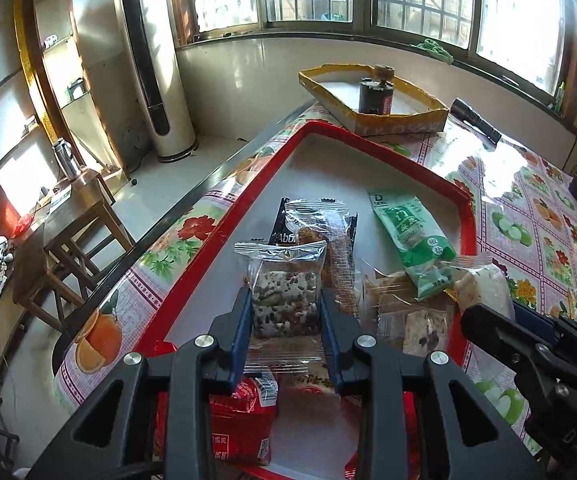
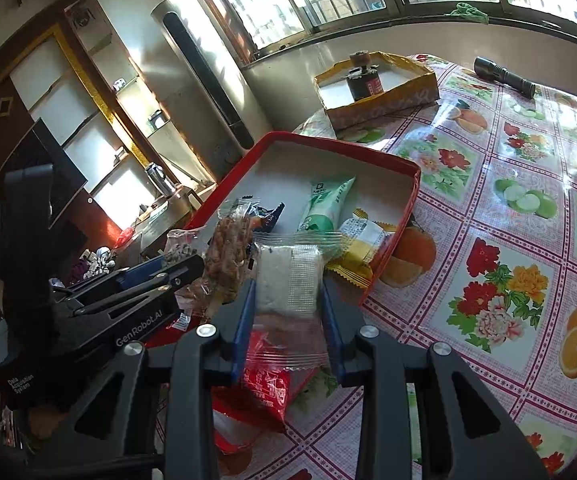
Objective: Organize snacks
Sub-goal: 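Open both grippers to drop the two bags into the tray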
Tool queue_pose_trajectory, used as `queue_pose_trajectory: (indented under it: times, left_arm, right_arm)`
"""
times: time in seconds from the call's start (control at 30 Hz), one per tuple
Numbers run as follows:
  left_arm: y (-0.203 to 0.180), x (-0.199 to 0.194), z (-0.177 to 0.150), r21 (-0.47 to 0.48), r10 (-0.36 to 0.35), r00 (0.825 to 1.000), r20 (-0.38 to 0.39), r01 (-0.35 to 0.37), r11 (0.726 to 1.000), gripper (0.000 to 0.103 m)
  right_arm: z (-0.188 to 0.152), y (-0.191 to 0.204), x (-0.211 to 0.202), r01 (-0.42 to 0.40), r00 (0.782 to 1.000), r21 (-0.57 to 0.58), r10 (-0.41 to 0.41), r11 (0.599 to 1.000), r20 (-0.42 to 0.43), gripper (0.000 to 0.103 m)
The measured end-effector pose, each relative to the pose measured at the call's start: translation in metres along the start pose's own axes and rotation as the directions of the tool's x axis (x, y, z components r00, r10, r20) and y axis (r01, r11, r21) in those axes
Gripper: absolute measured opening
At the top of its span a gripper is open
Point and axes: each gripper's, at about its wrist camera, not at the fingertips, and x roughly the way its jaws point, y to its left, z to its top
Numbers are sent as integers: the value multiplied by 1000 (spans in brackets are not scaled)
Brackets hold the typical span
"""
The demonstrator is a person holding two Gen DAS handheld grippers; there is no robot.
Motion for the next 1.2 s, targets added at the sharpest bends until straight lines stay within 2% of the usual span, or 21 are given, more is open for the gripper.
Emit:
queue_pose_trajectory:
  times: [0.33, 0.57, 0.93, 1.2]
  left_arm:
    - [1, 10, 0, 4, 13, 1000, -24, -13, 1000, 32]
    - [1, 14, 1, 6, 17, 999, -31, -17, 1000, 32]
    - [6, 12, 0, 4, 20, 999, -36, -19, 1000, 32]
    - [11, 4, 0, -21, 26, 999, -32, -26, 999, 34]
  right_arm:
    - [21, 9, 47, 9, 999, -35, -10, 999, -43, 34]
    - [35, 11, 66, 10, 998, -55, -13, 998, -54, 34]
    - [35, 13, 68, -1, 998, -61, -3, 998, -61, 35]
    - [31, 15, 62, -30, 998, -50, 28, 998, -54, 44]
